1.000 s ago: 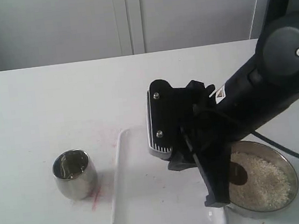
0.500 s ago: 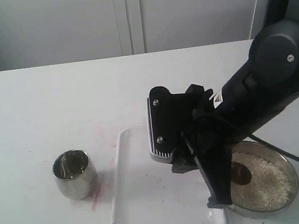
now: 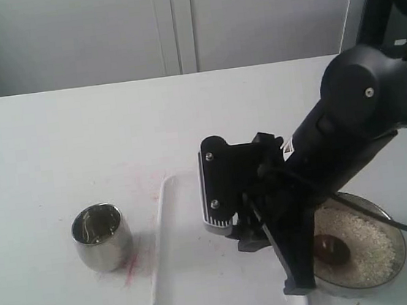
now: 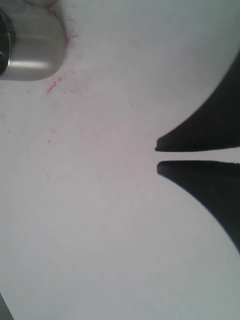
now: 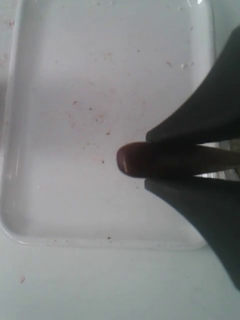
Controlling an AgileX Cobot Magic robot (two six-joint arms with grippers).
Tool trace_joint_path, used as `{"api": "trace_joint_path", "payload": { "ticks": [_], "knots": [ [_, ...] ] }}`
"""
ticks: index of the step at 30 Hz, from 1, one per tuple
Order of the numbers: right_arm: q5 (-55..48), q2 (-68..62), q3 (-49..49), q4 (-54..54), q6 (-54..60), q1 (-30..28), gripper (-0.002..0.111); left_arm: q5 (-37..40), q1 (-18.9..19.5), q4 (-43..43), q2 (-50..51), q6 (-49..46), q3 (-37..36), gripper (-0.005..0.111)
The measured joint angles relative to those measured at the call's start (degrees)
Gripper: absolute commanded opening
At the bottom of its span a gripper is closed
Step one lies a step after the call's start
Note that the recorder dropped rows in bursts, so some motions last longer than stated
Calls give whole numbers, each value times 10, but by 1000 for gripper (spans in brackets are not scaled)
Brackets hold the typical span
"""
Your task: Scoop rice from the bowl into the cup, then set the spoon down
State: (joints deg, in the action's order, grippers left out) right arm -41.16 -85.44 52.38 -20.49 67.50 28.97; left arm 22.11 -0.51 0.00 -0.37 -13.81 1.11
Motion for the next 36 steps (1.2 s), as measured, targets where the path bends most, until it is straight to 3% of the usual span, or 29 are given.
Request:
{"api": "trace_joint_path", "payload": {
  "ticks": [36],
  "knots": [
    [-29,-34,0,49,-15,0,5,0,0,0,0,0,0,14]
  ]
}}
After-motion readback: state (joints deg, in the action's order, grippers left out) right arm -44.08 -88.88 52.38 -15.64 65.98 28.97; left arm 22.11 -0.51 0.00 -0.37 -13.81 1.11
